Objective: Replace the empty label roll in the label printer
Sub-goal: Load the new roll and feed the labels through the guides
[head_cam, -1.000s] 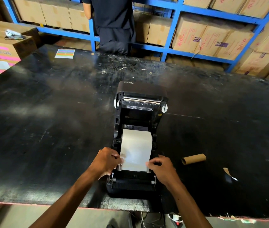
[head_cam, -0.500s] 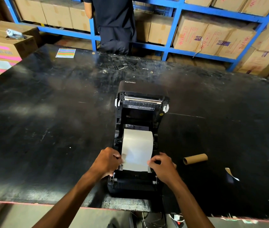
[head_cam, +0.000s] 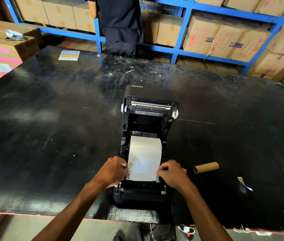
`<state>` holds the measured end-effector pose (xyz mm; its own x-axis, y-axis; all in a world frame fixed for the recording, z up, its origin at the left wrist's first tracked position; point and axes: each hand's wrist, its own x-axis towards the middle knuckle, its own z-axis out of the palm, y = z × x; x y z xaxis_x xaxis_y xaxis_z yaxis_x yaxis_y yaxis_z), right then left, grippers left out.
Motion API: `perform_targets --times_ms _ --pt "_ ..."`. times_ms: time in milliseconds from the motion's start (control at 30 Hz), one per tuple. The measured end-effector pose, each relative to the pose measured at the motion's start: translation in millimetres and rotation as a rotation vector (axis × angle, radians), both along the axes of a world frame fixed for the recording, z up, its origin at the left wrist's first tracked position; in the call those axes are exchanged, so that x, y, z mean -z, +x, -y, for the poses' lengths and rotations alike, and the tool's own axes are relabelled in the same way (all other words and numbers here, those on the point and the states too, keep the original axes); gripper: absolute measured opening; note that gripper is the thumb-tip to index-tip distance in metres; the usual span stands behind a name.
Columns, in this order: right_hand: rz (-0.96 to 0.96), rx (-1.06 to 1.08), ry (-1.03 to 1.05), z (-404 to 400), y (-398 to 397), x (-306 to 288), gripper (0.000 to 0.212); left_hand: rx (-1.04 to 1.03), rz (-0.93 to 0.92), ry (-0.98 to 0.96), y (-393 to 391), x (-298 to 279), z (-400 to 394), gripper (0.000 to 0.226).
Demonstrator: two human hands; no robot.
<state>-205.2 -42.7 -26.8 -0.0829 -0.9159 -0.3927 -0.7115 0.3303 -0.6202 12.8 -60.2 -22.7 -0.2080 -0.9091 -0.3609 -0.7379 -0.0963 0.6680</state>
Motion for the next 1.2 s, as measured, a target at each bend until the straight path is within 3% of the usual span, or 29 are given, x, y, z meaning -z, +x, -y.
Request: perform_targets --times_ms 100,333,500,667,833,1000,1133,1200 --pt "0.146 0.068 -0.017 -4 2 4 0.026 0.015 0.005 0.006 3 -1 1 0.038" --pt "0.100 0.011 0.000 -6 -3 -2 0.022 -0.050 -0.088 -0.026 2 0 -1 0.028" --pt "0.074 0.064 -0.082 -10 -2 5 0.023 0.004 -0.061 0.035 2 -6 1 0.038" --pt "0.095 0.048 -0.070 -10 -3 9 0.024 -0.075 -0.182 0.009 6 -3 -3 0.018" --pt "0.222 0.093 -0.099 -11 -4 11 0.021 -0.041 -0.115 0.051 6 0 0 0.017" --pt "0.178 0.050 -0.071 -13 -3 19 0.022 -0.078 -0.147 0.020 4 0 -2 0.022" --pt "0.125 0.125 -0.237 -20 -1 15 0.006 -0.081 -0.063 0.027 1 0 1 0.023" --pt "0.083 0.164 -0.348 -29 -1 14 0.012 -0.083 -0.034 0.025 0 2 2 0.022"
